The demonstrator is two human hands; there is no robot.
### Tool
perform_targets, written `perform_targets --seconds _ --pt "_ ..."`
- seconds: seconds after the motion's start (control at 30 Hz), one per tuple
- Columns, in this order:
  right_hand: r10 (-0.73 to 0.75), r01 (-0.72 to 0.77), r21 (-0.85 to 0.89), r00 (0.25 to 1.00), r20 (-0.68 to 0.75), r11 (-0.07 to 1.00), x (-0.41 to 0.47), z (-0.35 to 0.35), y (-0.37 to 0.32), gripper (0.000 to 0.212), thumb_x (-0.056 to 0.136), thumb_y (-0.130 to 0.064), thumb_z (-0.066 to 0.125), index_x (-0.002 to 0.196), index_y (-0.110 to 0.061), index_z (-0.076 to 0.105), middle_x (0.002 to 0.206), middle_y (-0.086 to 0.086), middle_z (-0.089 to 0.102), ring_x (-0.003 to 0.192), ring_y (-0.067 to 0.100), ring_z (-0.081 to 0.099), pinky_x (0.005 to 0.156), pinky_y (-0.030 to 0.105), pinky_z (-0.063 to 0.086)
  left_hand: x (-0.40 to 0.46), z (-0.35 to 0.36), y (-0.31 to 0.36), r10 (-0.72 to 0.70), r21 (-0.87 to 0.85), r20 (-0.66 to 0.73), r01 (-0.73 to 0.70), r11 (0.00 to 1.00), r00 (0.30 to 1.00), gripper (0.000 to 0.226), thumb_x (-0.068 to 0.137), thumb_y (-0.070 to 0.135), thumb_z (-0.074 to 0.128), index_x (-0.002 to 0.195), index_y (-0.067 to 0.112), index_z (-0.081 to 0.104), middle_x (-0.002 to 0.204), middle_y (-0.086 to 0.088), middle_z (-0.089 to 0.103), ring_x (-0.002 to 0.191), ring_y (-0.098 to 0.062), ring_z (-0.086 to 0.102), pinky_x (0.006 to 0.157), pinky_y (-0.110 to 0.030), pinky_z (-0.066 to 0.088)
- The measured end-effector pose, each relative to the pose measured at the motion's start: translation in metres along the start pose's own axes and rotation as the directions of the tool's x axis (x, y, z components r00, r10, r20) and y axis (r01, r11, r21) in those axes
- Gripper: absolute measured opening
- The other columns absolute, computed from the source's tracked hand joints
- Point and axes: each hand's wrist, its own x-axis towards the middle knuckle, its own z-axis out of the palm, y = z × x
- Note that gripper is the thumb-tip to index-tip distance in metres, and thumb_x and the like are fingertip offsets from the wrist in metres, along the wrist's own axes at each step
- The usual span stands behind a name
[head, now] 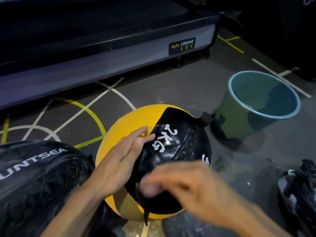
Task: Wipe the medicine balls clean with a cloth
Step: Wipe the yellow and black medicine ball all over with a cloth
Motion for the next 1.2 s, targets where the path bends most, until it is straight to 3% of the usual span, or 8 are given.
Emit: perform_targets --seconds 0.1,0.2,0.47,0.63,0.8,0.9,1.1,1.2 --pt "0.15 -0.173 -0.012 0.887 -0.437 0.985 0.008 -0.048 0.021 0.041 0.096 0.012 0.056 0.115 -0.018 0.076 0.093 -0.011 0.078 0.082 0.009 0.074 0.074 0.027 0.06 0.003 -0.001 0.001 -0.017 -0.035 -0.009 0.016 0.999 1.0 0.043 0.109 0.049 0.027 0.148 0.047 0.044 0.137 0.045 0.049 0.146 0.01 0.026 0.126 -0.043 0.016" --pt "0.177 -0.312 -0.113 0.761 -0.625 0.943 0.024 -0.048 0.044 0.031 0.099 0.002 0.061 0.118 -0.017 0.076 0.108 -0.017 0.076 0.1 -0.004 0.07 0.096 0.031 0.057 0.007 0.0 0.002 -0.003 -0.002 -0.011 0.003 1.0 1.0 0.044 0.108 0.054 0.025 0.148 0.049 0.043 0.139 0.046 0.047 0.146 0.009 0.026 0.123 -0.035 0.019" --pt "-0.188 0.108 -0.427 0.971 -0.149 0.898 -0.031 0.031 0.025 0.041 0.096 0.002 0.066 0.135 -0.012 0.066 0.149 0.002 0.055 0.144 0.017 0.045 0.114 0.043 0.044 0.02 0.003 -0.002 0.105 0.298 -0.039 -0.088 0.95 0.994 0.07 0.092 0.064 0.048 0.157 0.046 0.029 0.141 0.046 0.043 0.138 0.015 0.028 0.105 -0.005 0.024" --pt "-0.171 0.035 -0.435 0.946 -0.276 0.9 -0.026 -0.003 0.047 0.042 0.096 0.006 0.064 0.137 -0.006 0.062 0.147 0.007 0.057 0.139 0.018 0.051 0.112 0.042 0.046 0.017 0.004 -0.004 0.147 0.375 -0.034 -0.124 0.919 0.989 0.073 0.09 0.077 0.049 0.155 0.049 0.031 0.144 0.045 0.04 0.137 0.014 0.029 0.107 -0.018 0.032" --pt "0.278 -0.498 -0.195 0.721 -0.635 0.845 -0.009 -0.06 0.116 0.039 0.094 0.001 0.065 0.125 -0.021 0.074 0.124 -0.004 0.072 0.114 -0.008 0.06 0.1 0.009 0.045 0.008 0.003 -0.004 0.097 0.331 -0.035 -0.08 0.94 0.995 0.073 0.084 0.071 0.055 0.151 0.059 0.029 0.144 0.041 0.037 0.137 0.017 0.024 0.11 -0.026 0.033" --pt "0.533 -0.613 0.101 0.579 -0.617 0.783 -0.005 -0.063 0.13 0.034 0.097 -0.009 0.065 0.119 -0.034 0.074 0.115 -0.013 0.074 0.111 -0.006 0.065 0.103 0.016 0.047 0.008 0.002 -0.006 0.079 0.324 -0.037 -0.063 0.944 0.996 0.072 0.084 0.07 0.054 0.15 0.061 0.028 0.146 0.033 0.039 0.134 0.016 0.026 0.11 -0.026 0.032" --pt "0.037 -0.156 -0.188 0.855 -0.517 0.97 -0.024 -0.01 0.05 0.038 0.095 0.007 0.063 0.13 -0.008 0.068 0.137 0.002 0.065 0.133 0.012 0.057 0.114 0.035 0.044 0.011 -0.002 -0.012 0.093 0.327 -0.043 -0.073 0.942 0.995 0.071 0.085 0.067 0.056 0.15 0.06 0.03 0.145 0.04 0.039 0.136 0.017 0.025 0.108 -0.027 0.033" --pt "-0.017 -0.12 -0.261 0.882 -0.471 0.958 -0.035 -0.02 0.07 0.042 0.094 0.01 0.063 0.134 -0.005 0.064 0.14 0.005 0.063 0.135 0.015 0.055 0.114 0.037 0.044 0.011 -0.001 -0.013 0.08 0.308 -0.043 -0.063 0.949 0.996 0.07 0.084 0.067 0.057 0.149 0.063 0.03 0.147 0.032 0.041 0.137 0.016 0.026 0.11 -0.029 0.033"
